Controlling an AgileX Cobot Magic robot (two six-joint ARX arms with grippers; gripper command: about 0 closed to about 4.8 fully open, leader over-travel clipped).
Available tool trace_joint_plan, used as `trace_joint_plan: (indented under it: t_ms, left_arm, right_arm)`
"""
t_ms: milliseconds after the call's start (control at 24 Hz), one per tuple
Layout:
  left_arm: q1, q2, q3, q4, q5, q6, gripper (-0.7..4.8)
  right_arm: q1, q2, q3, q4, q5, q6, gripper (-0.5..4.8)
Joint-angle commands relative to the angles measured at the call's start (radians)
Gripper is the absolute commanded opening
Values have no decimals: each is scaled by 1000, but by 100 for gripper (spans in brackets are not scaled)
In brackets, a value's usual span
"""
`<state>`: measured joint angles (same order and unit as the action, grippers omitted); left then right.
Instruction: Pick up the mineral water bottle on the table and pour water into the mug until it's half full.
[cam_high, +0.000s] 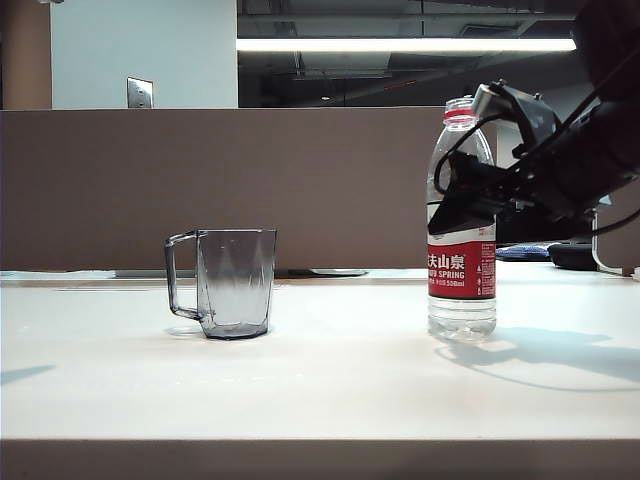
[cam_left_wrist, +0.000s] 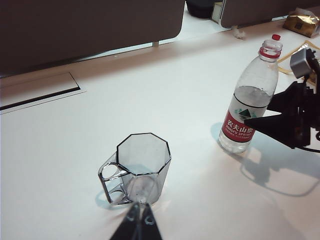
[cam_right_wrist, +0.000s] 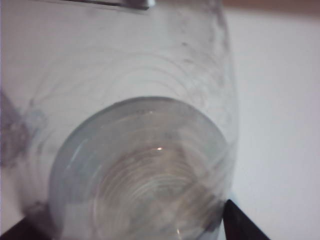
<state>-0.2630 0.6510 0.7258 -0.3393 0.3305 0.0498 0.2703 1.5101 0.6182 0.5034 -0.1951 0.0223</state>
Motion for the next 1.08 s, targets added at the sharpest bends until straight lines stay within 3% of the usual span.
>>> trace_joint_plan:
  t_ms: [42,417,459,668,709,1085]
  left_arm:
    - [1,-2,8,9,3,6,-5]
    - [1,-2,8,8,3,6,-5]
    - [1,-2,8,8,3,6,-5]
    - [1,-2,8,8,3,6,-5]
    - [1,-2,8,8,3,6,-5]
    - [1,-2,8,8,3,6,-5]
  right_arm:
    - [1,38,4,98,-4,5,479]
    - [1,153,4,204,17,28,479]
    - [1,153,4,205,17,27,460]
    - [1,153,4,209,17,27,254]
    - [1,153,4,209,17,27,240]
    - [1,147,4,213,17,26,241]
